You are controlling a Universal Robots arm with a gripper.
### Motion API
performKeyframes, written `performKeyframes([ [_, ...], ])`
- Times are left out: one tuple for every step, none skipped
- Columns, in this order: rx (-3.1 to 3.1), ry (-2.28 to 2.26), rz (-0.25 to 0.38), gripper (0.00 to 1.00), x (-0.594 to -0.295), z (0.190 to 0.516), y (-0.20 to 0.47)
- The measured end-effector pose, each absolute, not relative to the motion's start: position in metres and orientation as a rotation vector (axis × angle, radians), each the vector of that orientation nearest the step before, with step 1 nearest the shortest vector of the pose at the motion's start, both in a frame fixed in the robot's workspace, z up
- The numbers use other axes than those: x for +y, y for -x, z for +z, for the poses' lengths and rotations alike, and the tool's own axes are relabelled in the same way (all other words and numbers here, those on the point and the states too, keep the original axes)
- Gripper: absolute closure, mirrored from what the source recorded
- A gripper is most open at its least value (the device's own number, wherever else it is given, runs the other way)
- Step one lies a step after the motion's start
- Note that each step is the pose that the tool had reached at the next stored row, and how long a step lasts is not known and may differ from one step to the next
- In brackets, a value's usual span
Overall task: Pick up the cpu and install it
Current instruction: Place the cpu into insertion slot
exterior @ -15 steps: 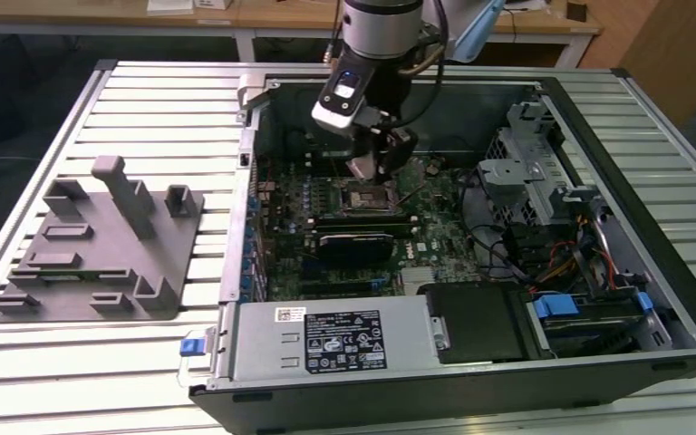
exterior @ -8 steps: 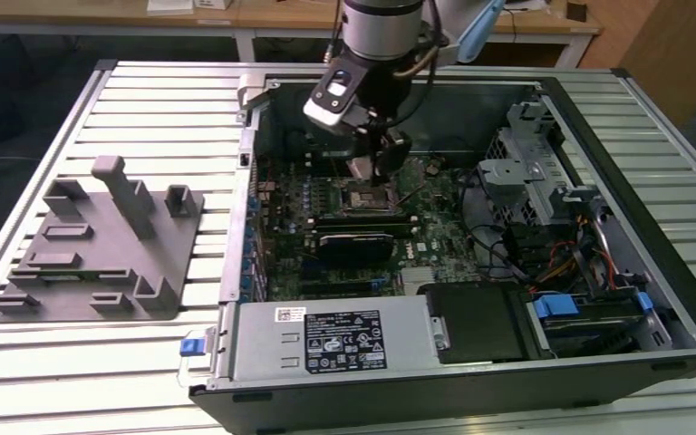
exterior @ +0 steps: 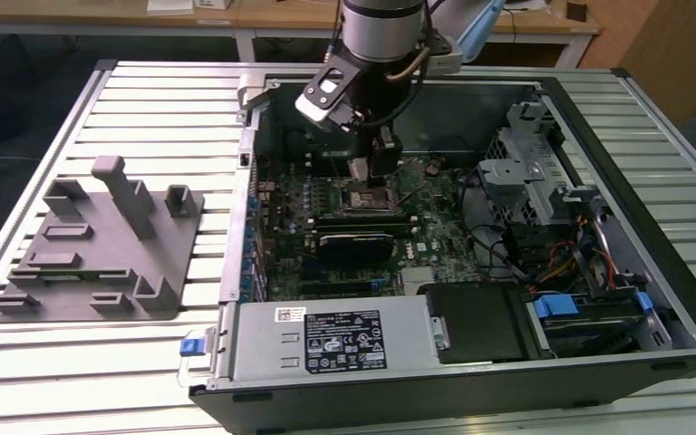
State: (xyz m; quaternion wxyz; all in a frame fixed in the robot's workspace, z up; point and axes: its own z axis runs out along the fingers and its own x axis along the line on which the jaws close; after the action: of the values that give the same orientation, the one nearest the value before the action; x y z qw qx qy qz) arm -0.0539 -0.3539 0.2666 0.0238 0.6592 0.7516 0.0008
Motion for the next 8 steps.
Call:
performKeyframes([
  [2.307,-2.062,0.002,0.45,-0.3539,0.2662,0.0539],
  [2.288,-2.083,0.001,0.45,-0.3539,0.2659,0.0539],
  [2.271,-2.101,0.000,0.45,-0.3539,0.2655,0.0539],
  [2.258,-2.115,0.000,0.45,-0.3539,0.2650,0.0539],
  [2.248,-2.126,0.000,0.45,-0.3539,0.2644,0.0538],
  [2.240,-2.135,-0.001,0.45,-0.3539,0.2638,0.0537],
  [2.232,-2.143,-0.001,0.45,-0.3539,0.2634,0.0537],
  [2.229,-2.146,-0.001,0.45,-0.3539,0.2633,0.0537],
])
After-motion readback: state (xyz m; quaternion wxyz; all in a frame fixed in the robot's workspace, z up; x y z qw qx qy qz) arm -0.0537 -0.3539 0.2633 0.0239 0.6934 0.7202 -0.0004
